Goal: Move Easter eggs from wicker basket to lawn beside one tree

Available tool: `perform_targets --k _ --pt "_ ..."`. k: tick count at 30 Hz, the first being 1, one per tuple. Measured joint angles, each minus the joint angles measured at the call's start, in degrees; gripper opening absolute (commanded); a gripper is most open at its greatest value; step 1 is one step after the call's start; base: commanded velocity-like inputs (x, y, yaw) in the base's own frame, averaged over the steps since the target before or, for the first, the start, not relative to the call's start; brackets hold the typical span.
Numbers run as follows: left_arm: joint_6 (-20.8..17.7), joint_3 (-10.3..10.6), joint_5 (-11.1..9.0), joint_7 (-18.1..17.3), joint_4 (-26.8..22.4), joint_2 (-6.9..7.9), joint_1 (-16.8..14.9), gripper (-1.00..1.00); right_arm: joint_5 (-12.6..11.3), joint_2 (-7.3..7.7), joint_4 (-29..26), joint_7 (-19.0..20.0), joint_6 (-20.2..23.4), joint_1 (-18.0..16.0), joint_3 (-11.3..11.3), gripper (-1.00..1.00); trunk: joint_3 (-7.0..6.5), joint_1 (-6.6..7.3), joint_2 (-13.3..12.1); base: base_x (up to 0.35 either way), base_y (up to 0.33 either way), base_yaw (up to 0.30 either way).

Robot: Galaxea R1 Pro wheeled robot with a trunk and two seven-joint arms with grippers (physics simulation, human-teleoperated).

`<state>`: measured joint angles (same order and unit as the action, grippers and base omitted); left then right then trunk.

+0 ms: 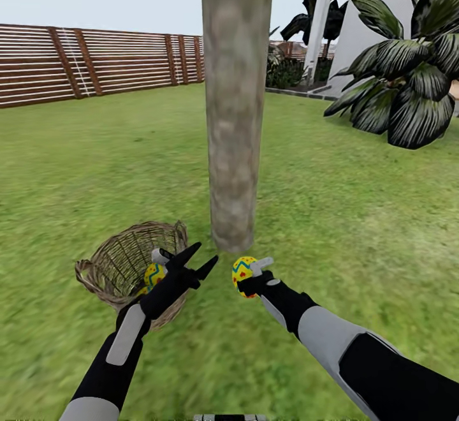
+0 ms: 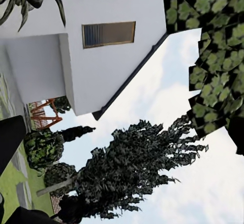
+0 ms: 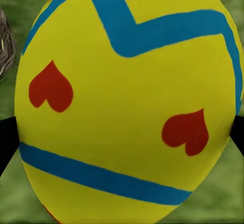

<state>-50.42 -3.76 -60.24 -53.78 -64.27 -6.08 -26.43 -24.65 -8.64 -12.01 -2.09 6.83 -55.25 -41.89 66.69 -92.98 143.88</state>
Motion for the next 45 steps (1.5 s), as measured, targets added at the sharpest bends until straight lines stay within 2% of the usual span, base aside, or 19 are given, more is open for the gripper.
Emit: perform_targets --k 9,12,16,19,24,31,45 --pt "0.0 0.09 0.0 0.0 0.01 -0.12 0.0 1.0 -0.08 -0.08 1.52 -0.41 0.01 0.08 0.17 -1.0 2.0 -0.23 0.12 0.0 0.0 0.0" --pt "0.01 0.15 0.08 0.0 0.84 -0.27 0.03 1.0 -0.04 -0.05 3.35 -1.86 0.06 0.07 0.42 -1.0 2.66 -0.31 0.16 0.0 0.0 0.0" --pt "0.0 0.37 0.07 0.0 1.28 -0.31 0.02 1.0 0.16 -0.23 3.17 -2.61 0.25 0.07 0.31 -1.0 3.55 -0.41 0.22 0.0 0.0 0.0" --pt "0.3 2.49 0.05 -0.05 1.28 -0.39 0.03 1.0 0.22 -0.49 2.84 -2.65 0.48 0.07 0.28 -1.0 3.55 -0.41 0.22 0.0 -0.053 0.0" --pt "0.71 4.49 0.18 0.02 1.31 -0.6 0.01 1.0 0.29 -0.5 2.48 -2.5 0.42 0.05 0.28 -1.0 3.55 -0.41 0.22 0.0 -0.19 0.0" --pt "0.79 4.88 0.17 0.02 1.31 -0.6 0.0 1.0 0.26 -0.24 1.37 -2.5 0.28 -0.02 0.28 -1.0 3.55 -0.4 0.22 0.016 -0.054 0.007" --pt "0.78 4.8 0.14 0.03 1.31 -0.6 0.0 1.0 0.26 -0.35 1.42 -2.8 0.06 -0.02 0.28 -1.0 3.28 -0.4 0.22 0.108 -0.219 0.228"
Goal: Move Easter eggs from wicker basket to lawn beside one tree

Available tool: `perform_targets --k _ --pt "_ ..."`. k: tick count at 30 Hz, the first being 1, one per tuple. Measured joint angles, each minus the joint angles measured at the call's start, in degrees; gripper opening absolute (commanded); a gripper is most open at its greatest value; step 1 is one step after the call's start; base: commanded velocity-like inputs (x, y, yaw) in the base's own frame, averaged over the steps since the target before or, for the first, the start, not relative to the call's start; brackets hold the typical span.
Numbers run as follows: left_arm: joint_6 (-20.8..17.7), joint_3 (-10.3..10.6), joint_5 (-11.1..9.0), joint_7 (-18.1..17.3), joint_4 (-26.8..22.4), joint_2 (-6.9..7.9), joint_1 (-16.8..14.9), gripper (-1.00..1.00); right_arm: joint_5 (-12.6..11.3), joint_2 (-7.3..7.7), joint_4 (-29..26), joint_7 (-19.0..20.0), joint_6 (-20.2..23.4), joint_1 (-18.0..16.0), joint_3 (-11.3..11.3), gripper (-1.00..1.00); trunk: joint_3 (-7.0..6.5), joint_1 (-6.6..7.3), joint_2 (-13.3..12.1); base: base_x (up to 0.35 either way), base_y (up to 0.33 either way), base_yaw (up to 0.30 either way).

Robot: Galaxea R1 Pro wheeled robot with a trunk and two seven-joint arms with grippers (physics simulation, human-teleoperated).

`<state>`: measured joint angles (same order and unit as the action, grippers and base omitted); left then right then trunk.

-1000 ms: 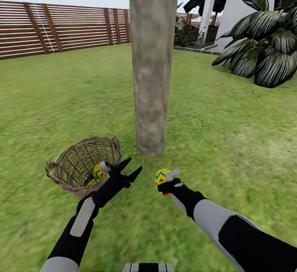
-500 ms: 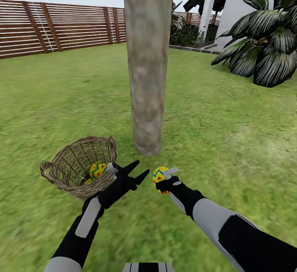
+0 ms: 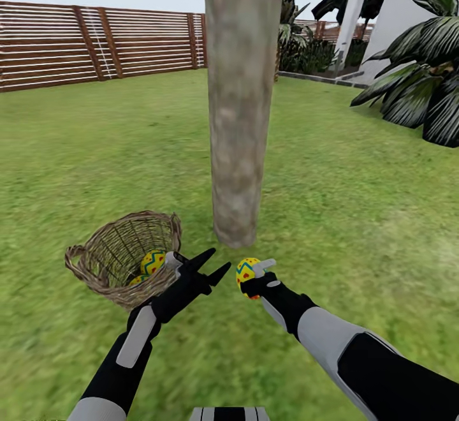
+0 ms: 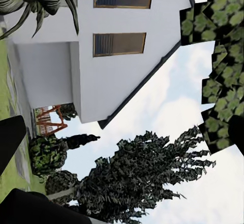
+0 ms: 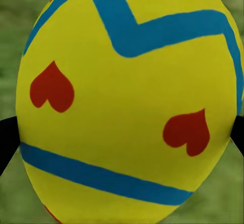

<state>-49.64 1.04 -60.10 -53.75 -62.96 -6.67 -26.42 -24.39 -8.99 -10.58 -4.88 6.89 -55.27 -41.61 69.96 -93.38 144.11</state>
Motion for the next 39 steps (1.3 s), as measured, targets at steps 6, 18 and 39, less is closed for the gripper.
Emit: perform_targets --k 6,18,39 --pt "0.0 0.08 0.02 -0.03 -0.53 -0.01 0.01 1.0 0.7 -0.21 -0.02 0.07 -0.07 0.08 -0.17 -1.0 -0.03 -0.01 0.0 0.004 -0.004 0.012" --pt "-0.49 0.09 -0.01 -0.14 -2.61 0.07 0.06 1.0 2.03 -0.2 0.18 -5.03 -0.02 0.02 0.09 -1.0 2.4 -0.29 0.14 0.0 0.0 0.0" --pt "-0.7 5.27 -5.09 -0.17 -9.55 0.74 1.49 1.0 2.91 -0.09 -1.53 -4.41 -2.32 -0.33 -6.49 -1.0 7.06 -0.84 0.43 0.0 0.0 0.0"
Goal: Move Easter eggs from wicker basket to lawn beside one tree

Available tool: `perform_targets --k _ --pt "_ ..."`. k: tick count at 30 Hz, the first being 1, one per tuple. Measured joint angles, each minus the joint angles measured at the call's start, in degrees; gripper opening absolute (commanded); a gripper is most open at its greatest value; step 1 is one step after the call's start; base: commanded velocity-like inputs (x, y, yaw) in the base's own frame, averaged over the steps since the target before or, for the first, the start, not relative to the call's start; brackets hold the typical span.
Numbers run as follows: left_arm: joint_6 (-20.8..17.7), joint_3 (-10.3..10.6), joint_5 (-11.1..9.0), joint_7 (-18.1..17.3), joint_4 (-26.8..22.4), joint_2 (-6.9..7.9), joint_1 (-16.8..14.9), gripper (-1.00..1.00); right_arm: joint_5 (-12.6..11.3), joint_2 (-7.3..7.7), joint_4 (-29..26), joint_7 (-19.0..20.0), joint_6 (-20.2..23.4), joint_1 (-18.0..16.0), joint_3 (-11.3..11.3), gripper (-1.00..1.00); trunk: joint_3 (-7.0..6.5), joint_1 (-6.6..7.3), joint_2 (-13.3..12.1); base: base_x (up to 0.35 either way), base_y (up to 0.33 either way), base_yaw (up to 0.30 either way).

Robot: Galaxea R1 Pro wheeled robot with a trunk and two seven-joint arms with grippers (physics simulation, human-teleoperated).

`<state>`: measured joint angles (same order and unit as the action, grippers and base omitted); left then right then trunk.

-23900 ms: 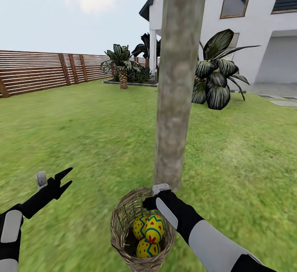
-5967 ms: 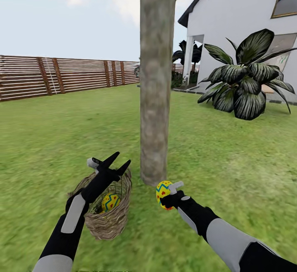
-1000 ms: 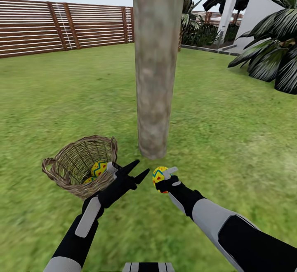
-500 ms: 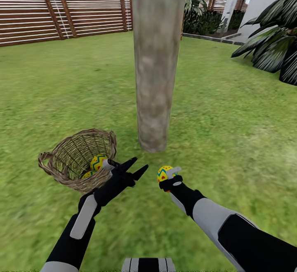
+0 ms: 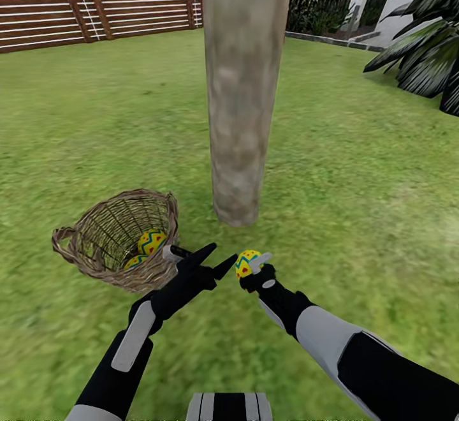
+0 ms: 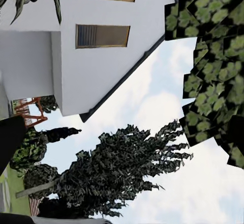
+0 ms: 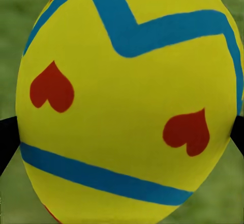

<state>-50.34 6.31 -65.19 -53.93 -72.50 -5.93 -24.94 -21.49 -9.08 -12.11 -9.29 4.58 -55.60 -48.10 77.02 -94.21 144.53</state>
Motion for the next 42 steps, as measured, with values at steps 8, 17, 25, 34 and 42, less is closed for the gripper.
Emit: perform_targets --k 8,17,25,34,42 --pt "0.0 0.0 -0.08 0.0 -0.02 0.05 0.0 1.0 -0.07 0.04 -1.01 -0.25 -0.34 0.0 -0.36 -1.0 1.77 -0.21 0.11 0.0 0.0 0.0" --pt "0.0 0.0 -0.08 0.0 0.07 0.05 0.0 1.0 -0.38 0.29 -0.96 -0.73 -0.26 0.0 -0.04 -1.0 3.77 -0.44 0.23 0.0 0.0 0.0" --pt "0.0 0.0 -0.08 0.06 0.17 0.05 0.0 1.0 -0.53 0.35 -0.95 -0.84 -0.26 0.0 0.07 -1.0 5.54 -0.64 0.34 0.0 0.0 0.0" --pt "0.06 0.0 -0.09 0.01 0.48 0.05 0.0 1.0 -0.68 0.42 -1.04 -3.98 -0.4 0.0 0.16 -1.0 5.99 -0.69 0.37 0.0 0.0 0.0" --pt "0.23 0.09 -0.09 0.09 0.42 -0.04 0.0 1.0 -0.74 0.43 -0.95 -4.29 -0.46 0.0 0.16 -1.0 5.99 -0.69 0.37 0.068 0.0 0.0"
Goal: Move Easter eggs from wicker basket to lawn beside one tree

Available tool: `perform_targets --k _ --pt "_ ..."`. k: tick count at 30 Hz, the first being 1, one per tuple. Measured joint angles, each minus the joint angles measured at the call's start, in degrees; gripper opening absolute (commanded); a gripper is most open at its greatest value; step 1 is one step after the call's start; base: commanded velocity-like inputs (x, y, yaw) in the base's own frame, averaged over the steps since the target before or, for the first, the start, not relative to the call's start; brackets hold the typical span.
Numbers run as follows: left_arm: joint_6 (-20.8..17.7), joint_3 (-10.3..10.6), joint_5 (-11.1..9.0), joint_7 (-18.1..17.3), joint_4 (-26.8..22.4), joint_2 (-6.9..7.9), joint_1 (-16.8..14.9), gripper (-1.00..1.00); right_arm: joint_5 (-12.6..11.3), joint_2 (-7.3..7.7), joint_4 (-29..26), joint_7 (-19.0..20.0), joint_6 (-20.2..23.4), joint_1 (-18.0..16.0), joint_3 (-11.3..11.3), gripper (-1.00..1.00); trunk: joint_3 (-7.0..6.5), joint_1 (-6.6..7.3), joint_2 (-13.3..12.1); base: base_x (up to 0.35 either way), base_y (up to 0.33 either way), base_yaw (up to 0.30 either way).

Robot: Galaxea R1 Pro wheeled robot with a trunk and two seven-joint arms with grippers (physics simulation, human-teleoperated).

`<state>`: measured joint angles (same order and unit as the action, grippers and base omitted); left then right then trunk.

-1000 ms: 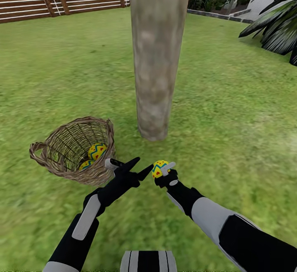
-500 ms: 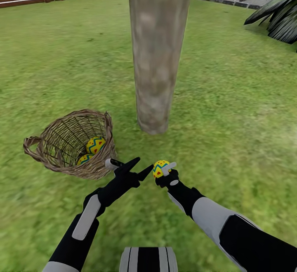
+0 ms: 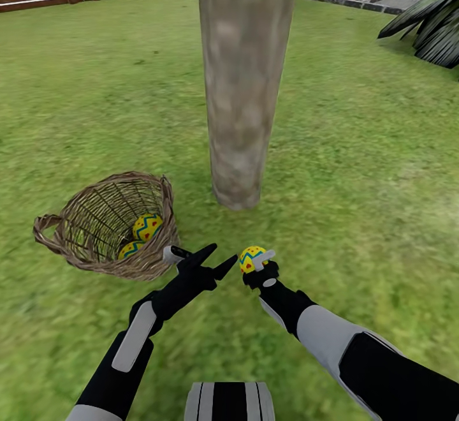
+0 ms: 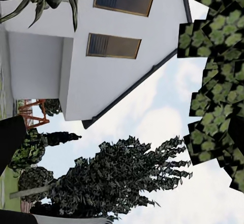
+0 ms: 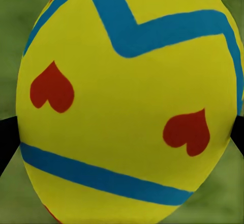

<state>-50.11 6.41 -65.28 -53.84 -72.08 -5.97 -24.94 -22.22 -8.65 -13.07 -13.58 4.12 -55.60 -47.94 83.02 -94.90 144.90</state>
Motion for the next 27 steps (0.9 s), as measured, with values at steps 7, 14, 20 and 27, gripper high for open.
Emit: perform_targets --k 7,14,20,27 --pt "-0.05 0.0 0.01 0.0 -0.09 0.0 0.0 1.0 -0.06 -0.02 -0.1 0.0 0.0 0.0 0.04 -1.0 0.44 -0.06 0.02 0.001 0.0 0.0" --pt "-0.06 0.0 0.0 0.0 -0.09 0.0 0.0 1.0 -0.04 -0.08 -0.44 0.01 -0.44 0.0 0.25 -1.0 1.55 -0.18 0.09 0.0 0.0 0.0" --pt "-0.06 0.0 0.0 0.0 -0.09 0.0 0.0 1.0 0.11 0.02 -0.46 -0.04 -3.09 0.02 0.35 -1.0 2.0 -0.23 0.12 0.0 0.0 0.0" --pt "-0.06 0.0 0.0 0.0 0.03 0.0 0.0 1.0 0.09 0.01 -0.48 -0.04 -2.81 0.01 0.36 -1.0 2.0 -0.23 0.12 0.0 0.0 0.0"
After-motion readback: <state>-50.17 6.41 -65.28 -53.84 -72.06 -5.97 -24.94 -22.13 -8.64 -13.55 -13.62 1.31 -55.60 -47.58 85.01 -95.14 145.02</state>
